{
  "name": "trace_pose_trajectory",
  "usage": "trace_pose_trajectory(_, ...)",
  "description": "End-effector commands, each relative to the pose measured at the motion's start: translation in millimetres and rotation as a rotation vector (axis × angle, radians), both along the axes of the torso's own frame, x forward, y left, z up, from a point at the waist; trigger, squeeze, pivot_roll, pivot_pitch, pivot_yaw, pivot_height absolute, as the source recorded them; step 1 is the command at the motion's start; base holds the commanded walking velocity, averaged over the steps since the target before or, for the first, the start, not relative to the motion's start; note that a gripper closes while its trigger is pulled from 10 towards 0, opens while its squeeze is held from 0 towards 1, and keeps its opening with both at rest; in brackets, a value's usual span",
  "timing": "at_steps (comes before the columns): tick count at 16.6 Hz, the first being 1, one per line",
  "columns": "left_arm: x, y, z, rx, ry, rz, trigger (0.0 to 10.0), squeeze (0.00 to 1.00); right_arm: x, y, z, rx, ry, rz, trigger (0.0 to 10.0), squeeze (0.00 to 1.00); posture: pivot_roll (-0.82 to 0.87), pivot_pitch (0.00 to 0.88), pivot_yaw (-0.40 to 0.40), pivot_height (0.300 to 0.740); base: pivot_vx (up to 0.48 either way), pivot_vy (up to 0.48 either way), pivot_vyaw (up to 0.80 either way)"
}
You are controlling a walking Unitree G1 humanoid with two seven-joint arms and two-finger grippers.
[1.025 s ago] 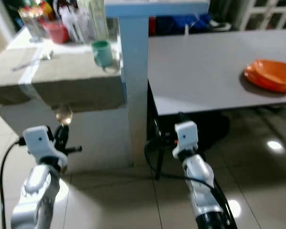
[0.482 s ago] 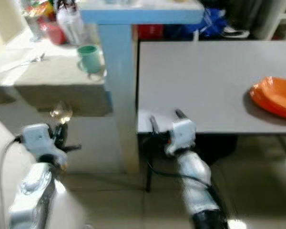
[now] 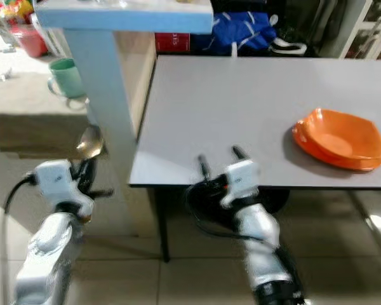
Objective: Setting the table
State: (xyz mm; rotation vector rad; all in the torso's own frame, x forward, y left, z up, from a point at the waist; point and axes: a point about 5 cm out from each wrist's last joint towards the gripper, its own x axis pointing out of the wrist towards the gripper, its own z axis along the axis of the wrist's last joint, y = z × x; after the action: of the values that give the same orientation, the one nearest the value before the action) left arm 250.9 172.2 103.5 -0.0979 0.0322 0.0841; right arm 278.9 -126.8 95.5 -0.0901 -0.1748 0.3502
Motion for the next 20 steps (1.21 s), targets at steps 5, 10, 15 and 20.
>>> trace_pose_trajectory(5, 6.0, -7.2, 22.3, 0.026, -0.061, -0.097, 0.0, 0.00, 9.6, -15.7, 57.5, 0.012, -0.190, -0.064, 10.0, 0.00, -0.13, 0.000, 0.080, 0.740, 0.000, 0.000, 0.00)
trace_pose_trajectory(10, 9.0, -11.1, 18.9, 0.026, -0.047, -0.133, 0.0, 0.00, 2.4, -14.9, 46.7, 0.006, -0.157, -0.091, 10.0, 0.00, -0.15, 0.000, 0.092, 0.740, 0.000, 0.000, 0.00)
trace_pose_trajectory(15, 11.7, -12.8, 17.9, 0.031, -0.030, -0.147, 0.0, 0.00, 0.5, -17.6, 40.0, 0.003, -0.120, -0.097, 10.0, 0.00, -0.15, 0.000, 0.095, 0.740, 0.154, -0.241, 0.00)
trace_pose_trajectory(20, 12.2, -10.9, 17.2, 0.028, -0.026, -0.132, 0.0, 0.00, -2.0, -16.5, 37.5, -0.003, -0.110, -0.096, 10.0, 0.00, -0.15, 0.000, 0.099, 0.740, 0.262, -0.400, 0.00)
